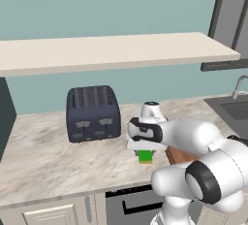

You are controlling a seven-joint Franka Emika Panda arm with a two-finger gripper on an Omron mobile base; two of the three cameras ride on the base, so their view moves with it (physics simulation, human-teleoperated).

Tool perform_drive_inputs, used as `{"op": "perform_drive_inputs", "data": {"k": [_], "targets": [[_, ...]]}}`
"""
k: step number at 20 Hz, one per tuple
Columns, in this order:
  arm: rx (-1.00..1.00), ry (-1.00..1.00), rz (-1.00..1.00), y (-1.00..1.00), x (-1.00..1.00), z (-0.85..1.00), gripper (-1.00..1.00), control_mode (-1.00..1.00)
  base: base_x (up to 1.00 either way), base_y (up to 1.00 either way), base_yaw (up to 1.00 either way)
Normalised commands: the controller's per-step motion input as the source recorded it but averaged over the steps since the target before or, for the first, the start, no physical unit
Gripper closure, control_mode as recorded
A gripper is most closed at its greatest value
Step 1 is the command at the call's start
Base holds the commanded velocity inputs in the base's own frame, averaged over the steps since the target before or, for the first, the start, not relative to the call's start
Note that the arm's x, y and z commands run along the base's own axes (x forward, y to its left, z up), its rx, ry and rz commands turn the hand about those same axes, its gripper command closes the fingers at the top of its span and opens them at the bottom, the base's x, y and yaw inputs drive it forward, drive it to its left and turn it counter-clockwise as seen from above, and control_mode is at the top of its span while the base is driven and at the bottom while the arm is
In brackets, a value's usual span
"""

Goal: Pick up the sponge from the counter and clean the cutting board by briefly scrubbing or pressing down on the cutting board. Once finished, release the sponge.

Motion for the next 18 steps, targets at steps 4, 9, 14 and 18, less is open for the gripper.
{"op": "perform_drive_inputs", "data": {"k": [4, 9, 14, 18], "targets": [[0.00, 0.00, 0.00, 0.13, 0.17, -0.13, 1.00, -1.00, 0.00, 0.00, 0.00], [0.00, 0.00, 0.00, 0.03, 0.00, -0.01, -1.00, -1.00, 0.00, 0.00, 0.00], [0.00, 0.00, 0.00, 0.00, 0.00, 0.00, -1.00, -1.00, 0.00, 0.00, 0.00], [0.00, 0.00, 0.00, -0.01, 0.07, 0.08, -1.00, -1.00, 0.00, 0.00, 0.00]]}}
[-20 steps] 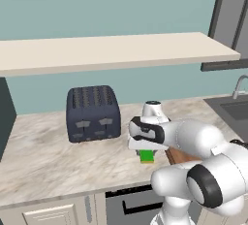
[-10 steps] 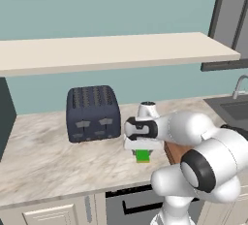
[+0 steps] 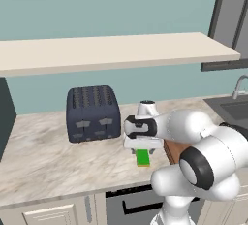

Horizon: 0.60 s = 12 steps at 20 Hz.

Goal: Pick up the sponge from the counter and clean the cutting board by briefly scrubbing or pressing down on the cutting board. Once finished, release the sponge.

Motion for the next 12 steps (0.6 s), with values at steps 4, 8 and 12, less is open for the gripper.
{"op": "perform_drive_inputs", "data": {"k": [4, 8, 12], "targets": [[0.00, 0.00, 0.00, 0.00, 0.01, 0.33, -1.00, -1.00, 0.00, 0.00, 0.00], [0.00, -0.01, 0.00, 0.00, -0.09, 0.73, -1.00, -1.00, 0.00, 0.00, 0.00], [-0.01, 0.00, 0.02, -0.27, -0.50, 0.89, -1.00, -1.00, 0.00, 0.00, 0.00]]}}
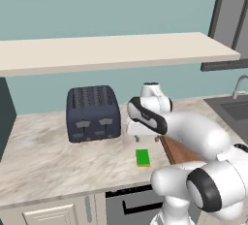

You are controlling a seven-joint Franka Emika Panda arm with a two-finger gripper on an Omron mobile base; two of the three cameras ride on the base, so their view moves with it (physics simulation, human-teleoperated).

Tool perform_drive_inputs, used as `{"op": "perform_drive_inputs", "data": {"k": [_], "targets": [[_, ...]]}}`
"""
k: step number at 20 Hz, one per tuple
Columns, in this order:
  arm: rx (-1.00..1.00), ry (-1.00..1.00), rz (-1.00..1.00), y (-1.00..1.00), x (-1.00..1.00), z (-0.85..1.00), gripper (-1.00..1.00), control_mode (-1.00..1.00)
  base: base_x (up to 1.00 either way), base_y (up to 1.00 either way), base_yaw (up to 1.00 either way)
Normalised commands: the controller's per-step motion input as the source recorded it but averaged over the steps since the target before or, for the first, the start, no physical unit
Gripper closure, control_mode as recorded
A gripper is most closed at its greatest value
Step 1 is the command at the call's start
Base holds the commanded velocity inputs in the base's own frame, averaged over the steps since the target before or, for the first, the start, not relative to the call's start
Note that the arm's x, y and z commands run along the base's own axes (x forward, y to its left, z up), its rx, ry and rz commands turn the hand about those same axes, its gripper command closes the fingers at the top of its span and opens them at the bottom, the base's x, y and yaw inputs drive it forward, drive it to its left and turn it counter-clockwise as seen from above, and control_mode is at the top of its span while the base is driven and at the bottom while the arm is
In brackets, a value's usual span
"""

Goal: Pick up the sponge from the counter and clean the cutting board by briefly scrubbing or pressing down on the cutting board. Once finished, release the sponge.

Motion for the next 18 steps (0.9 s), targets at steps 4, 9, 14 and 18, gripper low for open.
{"op": "perform_drive_inputs", "data": {"k": [4, 9, 14, 18], "targets": [[-0.01, -0.05, 0.00, -0.57, -0.78, 0.67, -1.00, -1.00, 0.00, 0.00, 0.00], [-0.02, -0.12, 0.00, -0.71, -0.98, 0.52, -1.00, -1.00, 0.00, 0.00, 0.00], [-0.05, -0.04, 0.01, -0.24, -0.88, 0.50, -1.00, -1.00, 0.00, 0.00, 0.00], [-0.04, -0.07, 0.00, 0.01, -0.80, 0.54, -1.00, -1.00, 0.00, 0.00, 0.00]]}}
